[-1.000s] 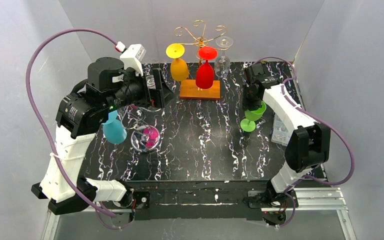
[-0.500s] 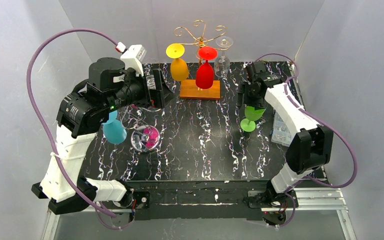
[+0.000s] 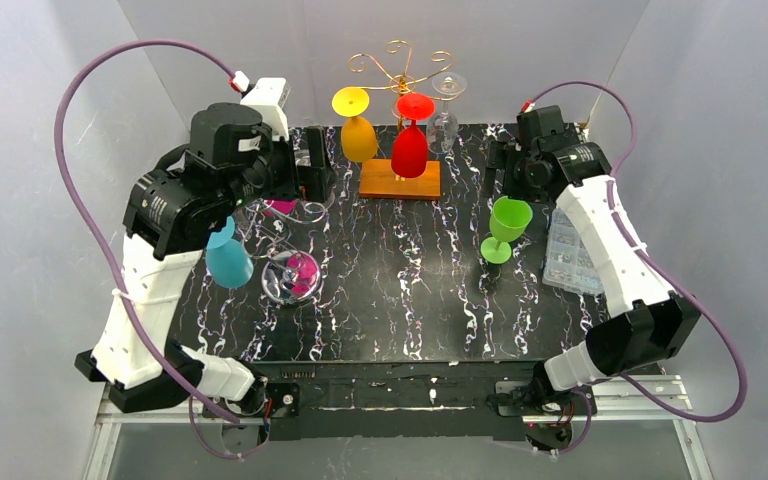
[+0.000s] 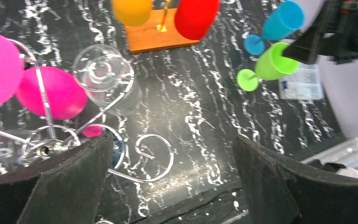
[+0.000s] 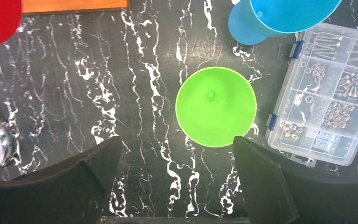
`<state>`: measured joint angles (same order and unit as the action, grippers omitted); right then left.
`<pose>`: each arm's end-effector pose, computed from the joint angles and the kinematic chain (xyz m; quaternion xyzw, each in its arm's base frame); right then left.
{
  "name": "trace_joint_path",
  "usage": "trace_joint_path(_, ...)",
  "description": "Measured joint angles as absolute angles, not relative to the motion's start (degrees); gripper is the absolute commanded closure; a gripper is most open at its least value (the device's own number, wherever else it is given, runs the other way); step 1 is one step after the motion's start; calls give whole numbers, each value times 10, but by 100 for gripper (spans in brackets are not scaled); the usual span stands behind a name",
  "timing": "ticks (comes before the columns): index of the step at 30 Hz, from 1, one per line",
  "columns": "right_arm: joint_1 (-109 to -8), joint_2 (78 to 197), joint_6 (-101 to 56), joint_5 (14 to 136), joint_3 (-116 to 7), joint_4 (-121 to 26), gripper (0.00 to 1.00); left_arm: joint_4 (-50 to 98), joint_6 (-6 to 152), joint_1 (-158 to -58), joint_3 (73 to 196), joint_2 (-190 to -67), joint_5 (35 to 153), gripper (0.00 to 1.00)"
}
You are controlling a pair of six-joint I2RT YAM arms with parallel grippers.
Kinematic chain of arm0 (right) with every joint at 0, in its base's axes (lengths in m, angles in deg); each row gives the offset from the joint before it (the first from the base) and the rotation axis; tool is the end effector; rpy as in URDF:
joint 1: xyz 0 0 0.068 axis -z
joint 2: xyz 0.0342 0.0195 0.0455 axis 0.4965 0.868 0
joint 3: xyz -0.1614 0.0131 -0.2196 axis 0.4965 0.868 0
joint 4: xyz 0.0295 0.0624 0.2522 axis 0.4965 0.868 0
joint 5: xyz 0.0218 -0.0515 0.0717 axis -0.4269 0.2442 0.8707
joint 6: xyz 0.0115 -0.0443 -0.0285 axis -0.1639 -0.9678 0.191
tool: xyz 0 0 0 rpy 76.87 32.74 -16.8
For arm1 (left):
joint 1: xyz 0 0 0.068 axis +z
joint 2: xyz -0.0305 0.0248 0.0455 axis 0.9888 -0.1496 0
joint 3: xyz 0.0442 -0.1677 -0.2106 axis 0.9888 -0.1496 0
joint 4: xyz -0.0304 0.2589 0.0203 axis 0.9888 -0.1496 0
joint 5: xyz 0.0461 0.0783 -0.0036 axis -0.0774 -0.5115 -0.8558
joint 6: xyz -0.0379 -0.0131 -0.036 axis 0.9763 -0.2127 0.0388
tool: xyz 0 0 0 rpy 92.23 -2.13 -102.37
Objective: Take the wine glass off the wine glass rack
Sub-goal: Place the wine glass at the center of the board, then pick up the wine glass from the wine rack.
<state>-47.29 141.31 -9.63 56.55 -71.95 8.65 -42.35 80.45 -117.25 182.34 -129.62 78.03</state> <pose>0.2913 0.0852 0.3888 0.0482 0.9306 0.0299 0.3615 0.1630 -0.1119 0.5441 0.0800 0.8182 -0.2141 0.5276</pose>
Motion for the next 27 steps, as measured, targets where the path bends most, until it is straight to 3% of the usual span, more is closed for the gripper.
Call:
trace_joint_path(10,-473,1372,-81,631,-740,88,2,-454,766,-1173,1904,-1405,650,1)
trace_joint_path(22,-475,1363,-67,682,-738,71,2,-490,782,-1150,1939,-1493,605,1)
trace_joint_path(27,-475,1358,-67,689,-735,69,2,-493,791,-1133,1944,-1493,604,8)
